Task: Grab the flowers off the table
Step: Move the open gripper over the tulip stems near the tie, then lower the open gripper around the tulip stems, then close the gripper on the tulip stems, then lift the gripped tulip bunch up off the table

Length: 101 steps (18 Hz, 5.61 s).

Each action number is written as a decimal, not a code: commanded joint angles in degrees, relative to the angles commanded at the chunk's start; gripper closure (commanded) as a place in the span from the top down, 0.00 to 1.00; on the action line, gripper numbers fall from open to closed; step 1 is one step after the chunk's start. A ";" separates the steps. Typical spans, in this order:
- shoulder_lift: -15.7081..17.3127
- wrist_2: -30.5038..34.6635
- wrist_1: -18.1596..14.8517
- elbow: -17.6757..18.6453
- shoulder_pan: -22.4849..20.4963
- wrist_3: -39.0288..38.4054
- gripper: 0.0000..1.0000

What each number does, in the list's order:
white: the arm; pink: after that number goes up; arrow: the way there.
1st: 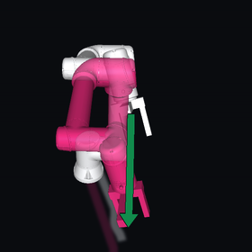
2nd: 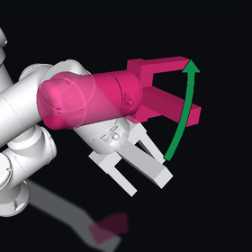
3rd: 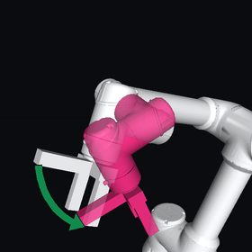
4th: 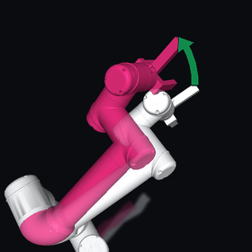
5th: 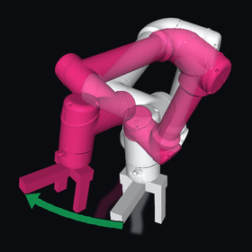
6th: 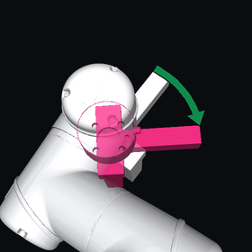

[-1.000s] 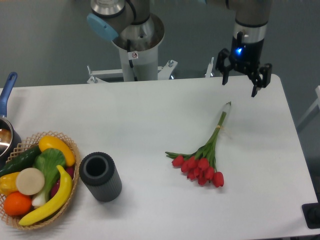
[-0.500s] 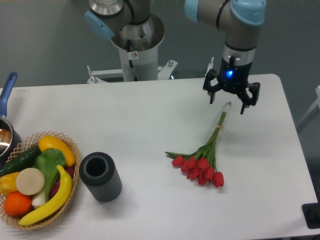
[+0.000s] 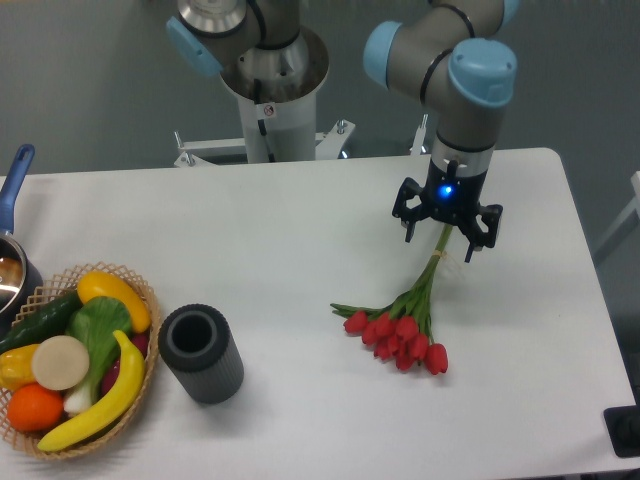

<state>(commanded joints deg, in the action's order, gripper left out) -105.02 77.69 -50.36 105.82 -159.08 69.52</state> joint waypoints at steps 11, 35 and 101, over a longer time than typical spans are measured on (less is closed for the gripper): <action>-5.89 4.48 0.35 -1.59 2.72 0.09 1.00; -9.77 4.40 0.00 -0.71 2.64 -1.14 1.00; 9.57 -30.40 0.18 -5.89 -1.05 -10.37 0.31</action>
<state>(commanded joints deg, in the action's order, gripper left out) -95.45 47.29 -50.19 99.93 -160.13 59.15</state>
